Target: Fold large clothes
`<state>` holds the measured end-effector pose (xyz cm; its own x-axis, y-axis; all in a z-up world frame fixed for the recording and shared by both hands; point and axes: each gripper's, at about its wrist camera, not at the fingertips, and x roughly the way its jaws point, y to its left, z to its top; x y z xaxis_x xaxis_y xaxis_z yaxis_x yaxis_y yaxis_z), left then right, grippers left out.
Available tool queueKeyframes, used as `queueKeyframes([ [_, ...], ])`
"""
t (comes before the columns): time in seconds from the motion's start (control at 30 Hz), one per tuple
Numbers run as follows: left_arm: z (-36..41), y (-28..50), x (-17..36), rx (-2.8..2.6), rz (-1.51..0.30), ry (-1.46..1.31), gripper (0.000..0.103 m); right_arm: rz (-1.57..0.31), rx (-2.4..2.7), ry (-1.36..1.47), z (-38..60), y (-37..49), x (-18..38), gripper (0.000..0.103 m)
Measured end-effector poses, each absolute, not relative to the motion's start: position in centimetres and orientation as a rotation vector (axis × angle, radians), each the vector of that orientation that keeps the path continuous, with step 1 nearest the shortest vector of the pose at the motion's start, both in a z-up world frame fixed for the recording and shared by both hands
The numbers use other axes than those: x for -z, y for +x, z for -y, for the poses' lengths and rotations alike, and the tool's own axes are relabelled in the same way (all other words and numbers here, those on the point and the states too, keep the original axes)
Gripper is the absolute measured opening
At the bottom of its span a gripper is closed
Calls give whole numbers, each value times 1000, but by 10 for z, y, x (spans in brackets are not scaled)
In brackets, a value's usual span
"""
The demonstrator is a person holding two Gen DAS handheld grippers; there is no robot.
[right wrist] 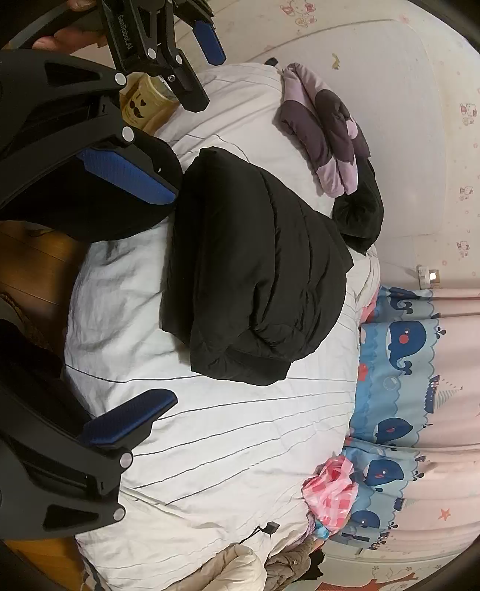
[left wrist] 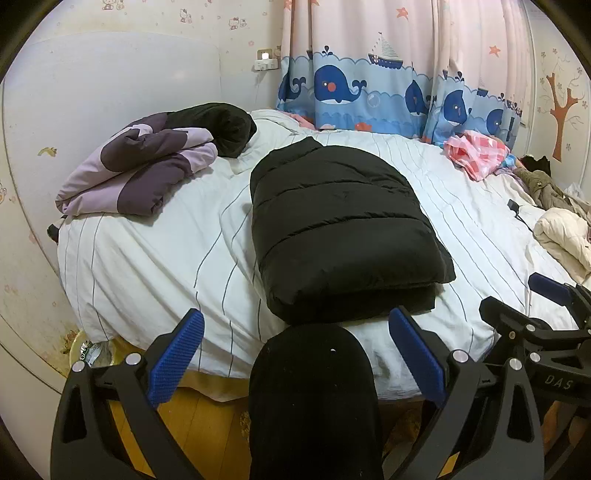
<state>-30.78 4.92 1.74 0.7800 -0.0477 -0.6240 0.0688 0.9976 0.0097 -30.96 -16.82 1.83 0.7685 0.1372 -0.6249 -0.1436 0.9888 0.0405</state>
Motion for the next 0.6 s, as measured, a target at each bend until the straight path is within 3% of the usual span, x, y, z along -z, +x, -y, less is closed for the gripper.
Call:
queueKeyframes([
  [0.6,-51,-305,-13,66,-690,30,96,-691,-167,-20,167,-309,-15,97],
])
